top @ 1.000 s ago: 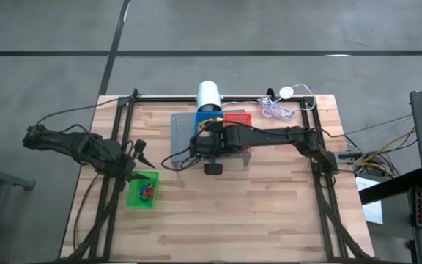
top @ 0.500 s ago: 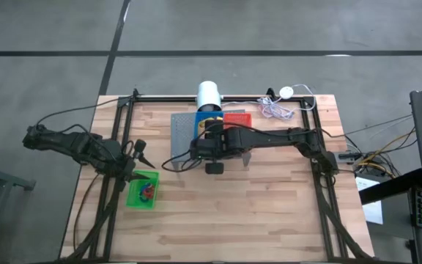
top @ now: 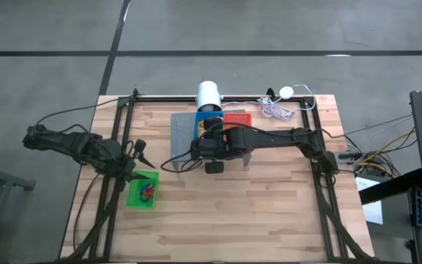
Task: Pick & Place Office Desk Supplies
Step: Adjust the orange bin on the shelf
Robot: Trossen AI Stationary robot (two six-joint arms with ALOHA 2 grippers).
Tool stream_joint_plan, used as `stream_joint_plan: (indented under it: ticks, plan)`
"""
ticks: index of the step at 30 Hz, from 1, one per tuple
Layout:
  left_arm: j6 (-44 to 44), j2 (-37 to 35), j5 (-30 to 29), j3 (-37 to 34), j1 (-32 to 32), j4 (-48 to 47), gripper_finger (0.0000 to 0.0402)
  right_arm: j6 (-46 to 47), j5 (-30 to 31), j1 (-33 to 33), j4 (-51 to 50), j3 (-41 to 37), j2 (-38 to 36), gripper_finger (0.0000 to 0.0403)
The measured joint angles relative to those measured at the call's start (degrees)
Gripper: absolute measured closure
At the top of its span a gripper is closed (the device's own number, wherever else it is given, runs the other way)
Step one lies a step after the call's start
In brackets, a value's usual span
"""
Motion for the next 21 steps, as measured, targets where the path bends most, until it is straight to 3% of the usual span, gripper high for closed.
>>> stream_joint_plan:
  ticks: [15,21]
  plan:
    - [0.0,0.0,0.0,0.0,0.0,0.0,0.0193,4.1,8.4,5.1,-4.1,0.0,-4.4,0.0271]
    - [0.0,0.0,0.0,0.0,0.0,0.0,0.0193,2.3,8.5,5.9,-4.0,-0.8,-4.3,0.0271]
